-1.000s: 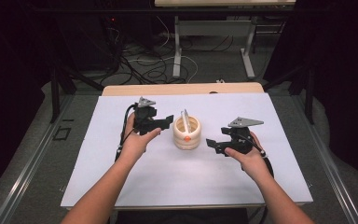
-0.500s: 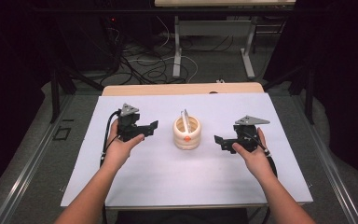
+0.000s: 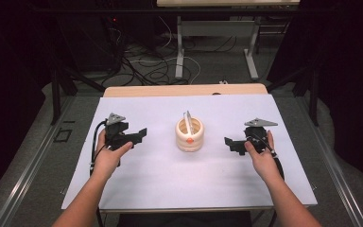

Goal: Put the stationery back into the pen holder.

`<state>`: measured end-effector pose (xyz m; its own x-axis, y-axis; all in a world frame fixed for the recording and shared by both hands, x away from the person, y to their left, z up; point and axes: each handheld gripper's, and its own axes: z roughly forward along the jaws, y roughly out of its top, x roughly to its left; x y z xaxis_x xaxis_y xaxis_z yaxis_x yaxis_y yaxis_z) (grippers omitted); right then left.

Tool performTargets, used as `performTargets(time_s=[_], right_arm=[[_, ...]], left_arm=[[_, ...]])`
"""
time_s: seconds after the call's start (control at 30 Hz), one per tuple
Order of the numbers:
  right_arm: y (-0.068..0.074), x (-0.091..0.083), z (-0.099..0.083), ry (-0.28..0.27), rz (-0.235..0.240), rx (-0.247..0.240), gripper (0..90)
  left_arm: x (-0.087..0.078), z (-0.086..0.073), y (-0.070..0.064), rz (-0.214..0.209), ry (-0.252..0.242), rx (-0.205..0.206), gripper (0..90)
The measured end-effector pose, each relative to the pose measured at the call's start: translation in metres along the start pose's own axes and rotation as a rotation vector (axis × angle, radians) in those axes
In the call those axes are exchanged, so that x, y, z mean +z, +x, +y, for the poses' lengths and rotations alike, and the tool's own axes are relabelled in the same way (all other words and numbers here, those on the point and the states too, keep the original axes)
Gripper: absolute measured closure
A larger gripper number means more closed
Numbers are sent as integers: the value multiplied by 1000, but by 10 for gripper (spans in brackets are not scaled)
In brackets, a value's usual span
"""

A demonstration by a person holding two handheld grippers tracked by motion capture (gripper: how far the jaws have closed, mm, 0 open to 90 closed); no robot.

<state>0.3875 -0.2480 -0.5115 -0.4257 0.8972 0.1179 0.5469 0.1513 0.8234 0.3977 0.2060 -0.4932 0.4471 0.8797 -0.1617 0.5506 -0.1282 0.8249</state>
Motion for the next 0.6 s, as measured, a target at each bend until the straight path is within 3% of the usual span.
performTargets(time_s=[0.43,0.6], right_arm=[[-25,2,-15,5,-75,35,0],[-31,3,-20,7,-96,44,0]], left_arm=[[3,-21,27,54,6,-59,25],[2,-29,35,62,14,-57,4]])
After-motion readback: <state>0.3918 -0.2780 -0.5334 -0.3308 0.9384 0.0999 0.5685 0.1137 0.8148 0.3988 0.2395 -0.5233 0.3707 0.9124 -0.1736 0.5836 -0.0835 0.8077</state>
